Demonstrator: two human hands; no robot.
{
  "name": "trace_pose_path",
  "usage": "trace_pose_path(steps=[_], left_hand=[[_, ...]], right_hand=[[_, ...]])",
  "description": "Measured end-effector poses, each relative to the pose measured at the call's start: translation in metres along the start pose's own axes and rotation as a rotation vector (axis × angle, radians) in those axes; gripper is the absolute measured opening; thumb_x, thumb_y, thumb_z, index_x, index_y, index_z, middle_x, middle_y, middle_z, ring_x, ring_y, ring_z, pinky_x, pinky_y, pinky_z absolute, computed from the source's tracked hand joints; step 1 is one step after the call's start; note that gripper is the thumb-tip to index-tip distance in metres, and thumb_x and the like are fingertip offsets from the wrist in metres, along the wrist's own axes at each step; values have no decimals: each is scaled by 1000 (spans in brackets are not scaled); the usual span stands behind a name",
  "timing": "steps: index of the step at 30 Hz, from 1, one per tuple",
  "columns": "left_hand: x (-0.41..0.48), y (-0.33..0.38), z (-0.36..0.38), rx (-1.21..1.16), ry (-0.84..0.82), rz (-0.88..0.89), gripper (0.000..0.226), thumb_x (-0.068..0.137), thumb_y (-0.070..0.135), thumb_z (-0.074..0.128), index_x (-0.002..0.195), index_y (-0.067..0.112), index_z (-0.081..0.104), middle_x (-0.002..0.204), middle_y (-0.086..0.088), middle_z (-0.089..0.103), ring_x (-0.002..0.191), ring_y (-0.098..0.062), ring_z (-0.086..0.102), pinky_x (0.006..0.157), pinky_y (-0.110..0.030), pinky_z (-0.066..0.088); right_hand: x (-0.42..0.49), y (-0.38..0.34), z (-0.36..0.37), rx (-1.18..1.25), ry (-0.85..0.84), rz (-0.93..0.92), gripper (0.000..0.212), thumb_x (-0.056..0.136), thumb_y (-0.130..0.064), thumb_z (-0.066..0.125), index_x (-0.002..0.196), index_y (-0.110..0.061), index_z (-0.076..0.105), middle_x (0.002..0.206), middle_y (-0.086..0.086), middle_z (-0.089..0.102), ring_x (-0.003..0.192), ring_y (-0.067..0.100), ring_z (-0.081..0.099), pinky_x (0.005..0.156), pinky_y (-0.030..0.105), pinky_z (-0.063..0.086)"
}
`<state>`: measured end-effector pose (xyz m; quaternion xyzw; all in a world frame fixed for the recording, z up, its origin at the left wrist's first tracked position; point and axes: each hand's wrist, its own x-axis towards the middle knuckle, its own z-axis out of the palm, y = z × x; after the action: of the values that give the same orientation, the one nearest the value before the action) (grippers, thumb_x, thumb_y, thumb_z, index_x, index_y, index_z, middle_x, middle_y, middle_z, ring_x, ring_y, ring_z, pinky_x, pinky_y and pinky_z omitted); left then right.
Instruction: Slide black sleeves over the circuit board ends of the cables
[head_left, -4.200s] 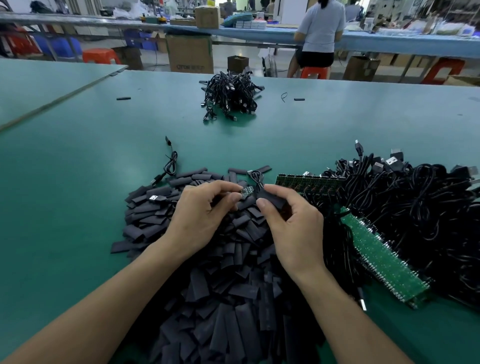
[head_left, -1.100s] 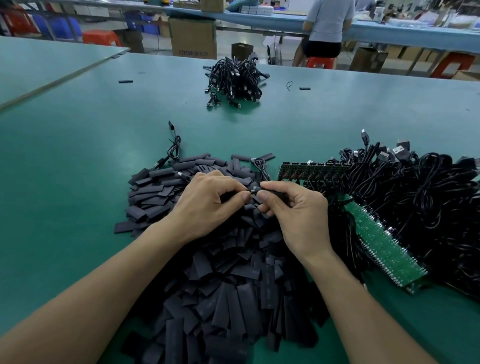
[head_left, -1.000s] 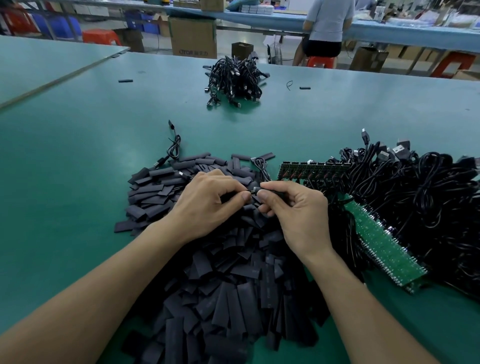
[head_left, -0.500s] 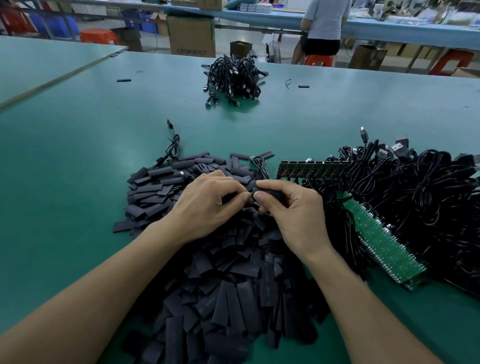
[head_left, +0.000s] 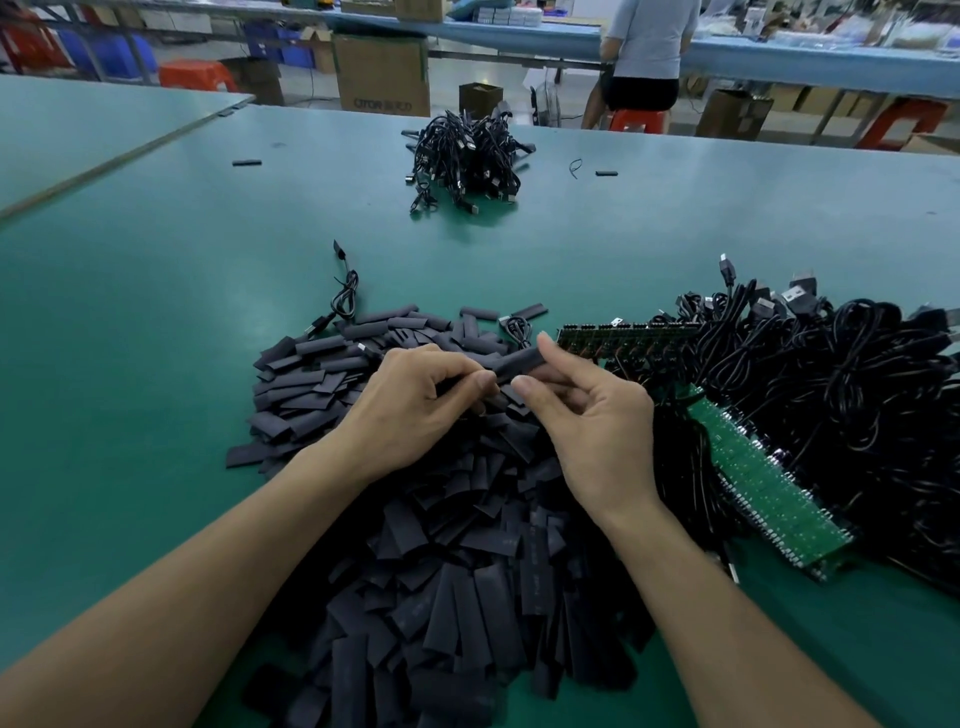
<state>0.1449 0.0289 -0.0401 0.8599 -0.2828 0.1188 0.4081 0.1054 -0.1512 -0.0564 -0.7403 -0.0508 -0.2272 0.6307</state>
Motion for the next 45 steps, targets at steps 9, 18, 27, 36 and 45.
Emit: trace_pose_path(steps=[9,18,27,36,45], left_hand=[[-1,1,0,-12,14,-20,17,98,25,65,90,18,78,76,15,72,79,-11,63,75,-38,52],[1,12,-8,148,-25,75,26,83,26,67,108,19,73,100,11,67,97,-15,58,88,-30,46],[14,16,-15,524,-105,59,44,98,52,44,126,24,64,124,6,64,119,-23,54,103,-39,39],[47,24,-28,89,217,-195,26,106,32,45,87,18,56,69,10,56,52,3,53,47,-15,41],[95,-64,-62,337,174,-865,30,100,10,45,126,-3,49,128,-28,54,117,-42,52,90,-44,43]], right_hand=[[0,-1,0,59,20,24,31,85,-14,78,106,-35,68,85,-5,75,83,13,75,80,31,59],[2,-20,-2,245,31,-26,17,95,-4,64,94,-18,54,77,0,65,65,20,71,58,26,55],[2,-35,-8,196,208,-88,16,101,-14,58,97,-26,48,85,-5,58,55,22,67,41,29,51],[3,-26,-9,12,209,-83,57,102,-24,49,153,-38,29,78,-5,67,45,14,60,39,24,46],[1,-20,-3,-308,120,-30,22,101,-10,46,114,-28,47,69,0,64,54,15,63,52,38,49]])
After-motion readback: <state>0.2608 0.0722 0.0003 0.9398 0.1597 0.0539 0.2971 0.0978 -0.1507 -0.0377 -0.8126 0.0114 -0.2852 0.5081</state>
